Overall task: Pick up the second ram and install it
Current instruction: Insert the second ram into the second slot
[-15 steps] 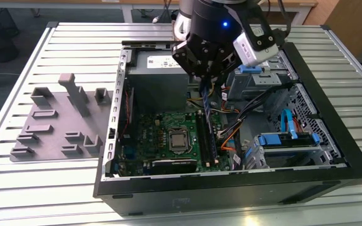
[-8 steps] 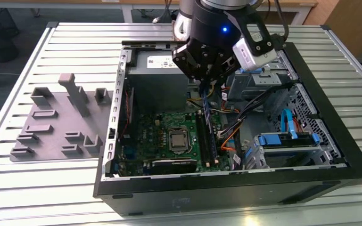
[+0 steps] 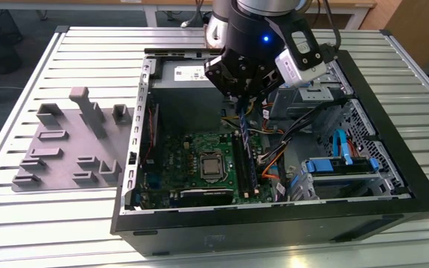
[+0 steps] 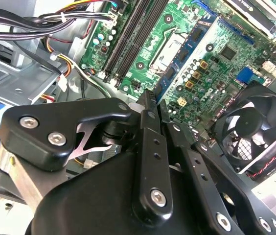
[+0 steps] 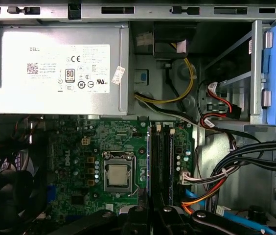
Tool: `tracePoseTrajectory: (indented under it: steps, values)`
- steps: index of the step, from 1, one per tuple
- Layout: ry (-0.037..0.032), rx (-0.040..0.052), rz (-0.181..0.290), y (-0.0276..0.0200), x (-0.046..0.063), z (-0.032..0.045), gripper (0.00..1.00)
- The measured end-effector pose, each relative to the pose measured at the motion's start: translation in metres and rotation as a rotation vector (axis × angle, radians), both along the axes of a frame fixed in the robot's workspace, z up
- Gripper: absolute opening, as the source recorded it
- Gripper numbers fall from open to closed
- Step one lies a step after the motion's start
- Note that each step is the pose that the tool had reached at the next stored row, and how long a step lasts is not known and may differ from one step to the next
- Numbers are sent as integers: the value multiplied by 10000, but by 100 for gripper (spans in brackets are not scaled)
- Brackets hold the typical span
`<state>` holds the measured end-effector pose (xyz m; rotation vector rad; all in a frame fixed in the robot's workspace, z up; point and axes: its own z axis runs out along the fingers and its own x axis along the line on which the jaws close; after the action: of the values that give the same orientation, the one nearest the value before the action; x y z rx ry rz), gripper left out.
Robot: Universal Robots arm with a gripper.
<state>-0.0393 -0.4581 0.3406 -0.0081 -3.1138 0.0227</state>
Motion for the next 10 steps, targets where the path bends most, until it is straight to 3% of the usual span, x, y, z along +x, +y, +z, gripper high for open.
tracePoseTrajectory:
  steps: [10]
  values:
    - [0,0,0,0,0,-37,14]
